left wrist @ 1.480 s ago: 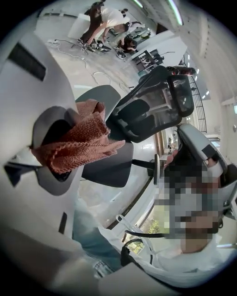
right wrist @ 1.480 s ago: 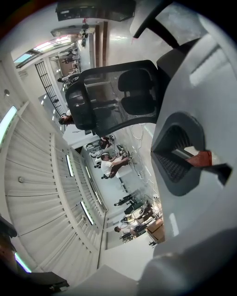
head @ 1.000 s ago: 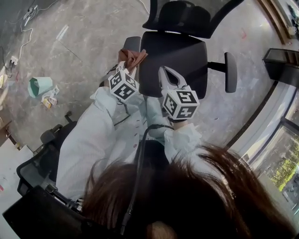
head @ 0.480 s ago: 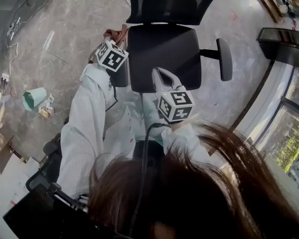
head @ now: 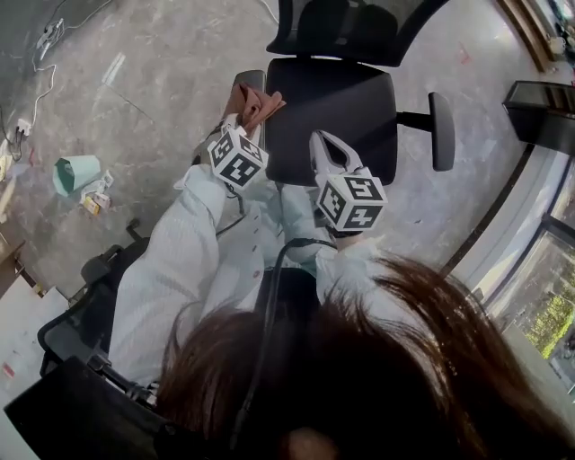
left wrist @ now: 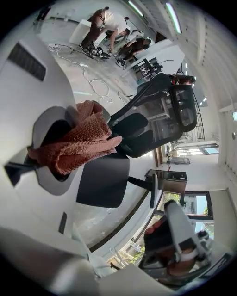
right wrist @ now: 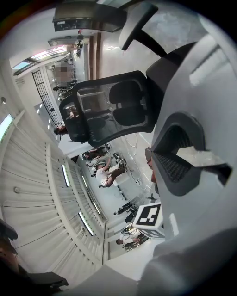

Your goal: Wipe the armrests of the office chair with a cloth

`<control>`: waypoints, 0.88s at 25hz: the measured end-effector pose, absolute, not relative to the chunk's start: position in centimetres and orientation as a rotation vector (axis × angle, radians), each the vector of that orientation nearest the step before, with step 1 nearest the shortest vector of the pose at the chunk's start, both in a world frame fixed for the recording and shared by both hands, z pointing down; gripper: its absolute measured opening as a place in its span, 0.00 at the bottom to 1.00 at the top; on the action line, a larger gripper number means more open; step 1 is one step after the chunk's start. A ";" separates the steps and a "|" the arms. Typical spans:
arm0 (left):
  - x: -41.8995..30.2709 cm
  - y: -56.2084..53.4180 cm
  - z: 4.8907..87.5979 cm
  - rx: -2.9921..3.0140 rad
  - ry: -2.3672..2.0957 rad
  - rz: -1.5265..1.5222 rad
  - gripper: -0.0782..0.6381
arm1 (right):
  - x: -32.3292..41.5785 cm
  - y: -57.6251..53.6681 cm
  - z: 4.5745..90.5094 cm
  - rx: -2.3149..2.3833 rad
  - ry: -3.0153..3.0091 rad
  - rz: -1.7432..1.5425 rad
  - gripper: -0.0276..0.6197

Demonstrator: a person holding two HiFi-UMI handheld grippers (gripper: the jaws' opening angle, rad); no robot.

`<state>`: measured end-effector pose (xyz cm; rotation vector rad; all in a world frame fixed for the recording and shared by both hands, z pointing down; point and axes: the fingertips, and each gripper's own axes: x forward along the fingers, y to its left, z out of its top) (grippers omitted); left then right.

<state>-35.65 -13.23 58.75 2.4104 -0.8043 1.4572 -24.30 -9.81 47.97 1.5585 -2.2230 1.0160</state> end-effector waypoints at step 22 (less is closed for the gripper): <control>-35.6 -2.2 57.3 2.303 -0.710 1.407 0.16 | -25.0 -8.6 45.8 1.446 -2.332 0.979 0.04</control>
